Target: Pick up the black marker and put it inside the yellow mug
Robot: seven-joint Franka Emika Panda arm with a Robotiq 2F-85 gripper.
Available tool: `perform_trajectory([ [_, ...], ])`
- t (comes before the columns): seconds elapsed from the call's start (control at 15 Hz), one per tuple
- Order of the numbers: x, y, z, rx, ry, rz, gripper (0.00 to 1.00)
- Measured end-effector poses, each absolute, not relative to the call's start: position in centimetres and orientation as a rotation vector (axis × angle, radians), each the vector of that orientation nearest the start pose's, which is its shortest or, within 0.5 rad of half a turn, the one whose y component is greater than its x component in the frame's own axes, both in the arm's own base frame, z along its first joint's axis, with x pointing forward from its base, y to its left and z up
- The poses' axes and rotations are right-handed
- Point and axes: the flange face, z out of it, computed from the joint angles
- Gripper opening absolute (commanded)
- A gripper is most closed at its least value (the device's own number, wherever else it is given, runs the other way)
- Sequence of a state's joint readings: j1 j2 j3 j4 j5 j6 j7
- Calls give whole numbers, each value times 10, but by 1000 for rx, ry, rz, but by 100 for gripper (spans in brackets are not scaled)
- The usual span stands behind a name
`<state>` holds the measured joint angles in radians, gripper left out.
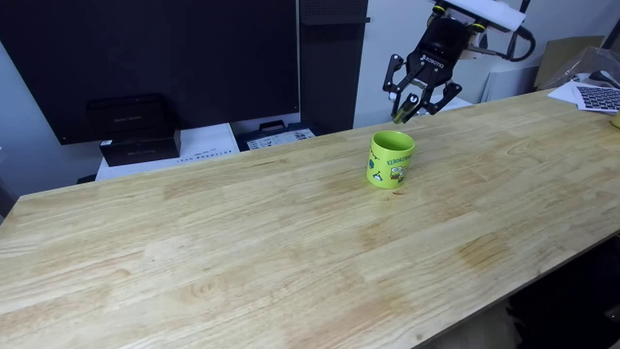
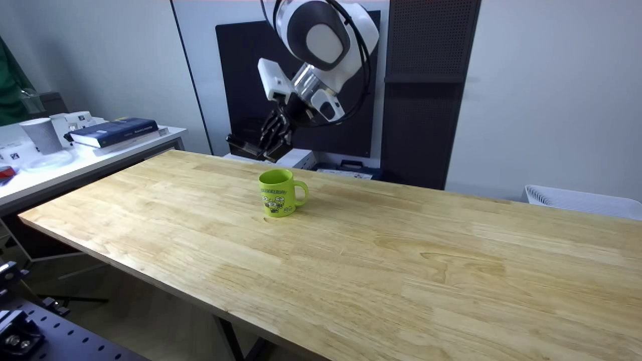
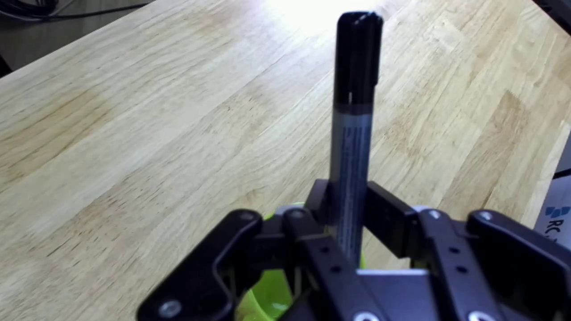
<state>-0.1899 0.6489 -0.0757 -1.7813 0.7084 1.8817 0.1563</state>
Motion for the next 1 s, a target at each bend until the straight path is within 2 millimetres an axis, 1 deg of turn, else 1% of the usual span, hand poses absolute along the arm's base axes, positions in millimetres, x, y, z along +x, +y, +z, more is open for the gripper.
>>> perform_trajectory([
  [0.4,593,-96,148,-2257,1004,679,6],
  [0.6,592,-96,141,-2239,1015,688,6],
  [0.8,592,-99,140,-2226,1030,680,6],
  [0.87,592,-101,141,-2223,1035,675,26],
  [1.0,592,-105,141,-2215,1046,667,26],
])
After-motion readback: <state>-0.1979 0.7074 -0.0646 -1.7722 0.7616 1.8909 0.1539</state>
